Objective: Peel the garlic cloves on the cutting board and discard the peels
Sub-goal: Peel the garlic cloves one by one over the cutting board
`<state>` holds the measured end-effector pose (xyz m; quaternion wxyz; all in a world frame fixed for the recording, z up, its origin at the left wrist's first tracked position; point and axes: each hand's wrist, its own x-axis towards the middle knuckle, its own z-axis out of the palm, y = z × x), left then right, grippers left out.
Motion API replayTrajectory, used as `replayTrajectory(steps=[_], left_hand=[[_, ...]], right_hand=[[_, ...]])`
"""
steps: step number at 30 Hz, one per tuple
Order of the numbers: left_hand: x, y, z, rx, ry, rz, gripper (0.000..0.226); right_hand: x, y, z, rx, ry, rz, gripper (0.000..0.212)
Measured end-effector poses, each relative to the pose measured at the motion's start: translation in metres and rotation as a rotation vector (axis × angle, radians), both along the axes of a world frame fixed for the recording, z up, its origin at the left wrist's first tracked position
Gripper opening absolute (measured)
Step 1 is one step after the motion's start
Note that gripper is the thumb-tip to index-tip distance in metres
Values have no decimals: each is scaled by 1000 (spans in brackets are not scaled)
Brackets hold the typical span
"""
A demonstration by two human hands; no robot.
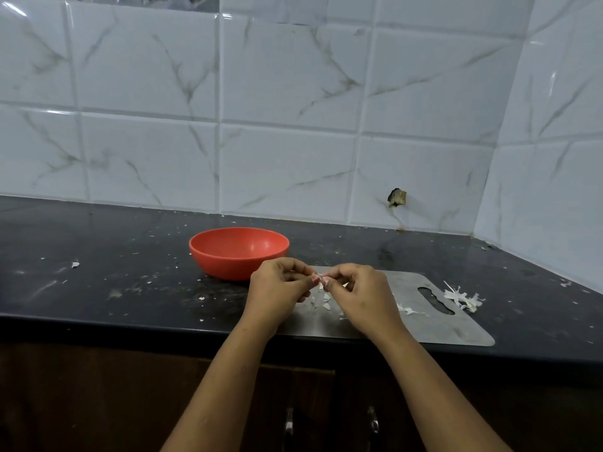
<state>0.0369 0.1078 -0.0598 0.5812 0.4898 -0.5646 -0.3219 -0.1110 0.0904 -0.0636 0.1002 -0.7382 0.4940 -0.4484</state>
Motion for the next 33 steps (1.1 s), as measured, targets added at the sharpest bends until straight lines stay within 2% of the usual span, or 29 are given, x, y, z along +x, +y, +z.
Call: replayTrajectory(steps=[6, 18, 28, 33], left_hand=[[-1, 1, 0, -22, -58, 14, 14], [-2, 2, -1, -113, -261, 57, 4], [-1, 1, -1, -114, -290, 72, 4], [0, 0, -2, -99, -236, 57, 2]], right_hand=[[0, 5, 0, -30, 107, -48, 14], [4, 17, 6, -75, 244, -106, 16], [5, 14, 4, -112, 317, -126, 18], [5, 13, 4, -120, 329, -117, 19]])
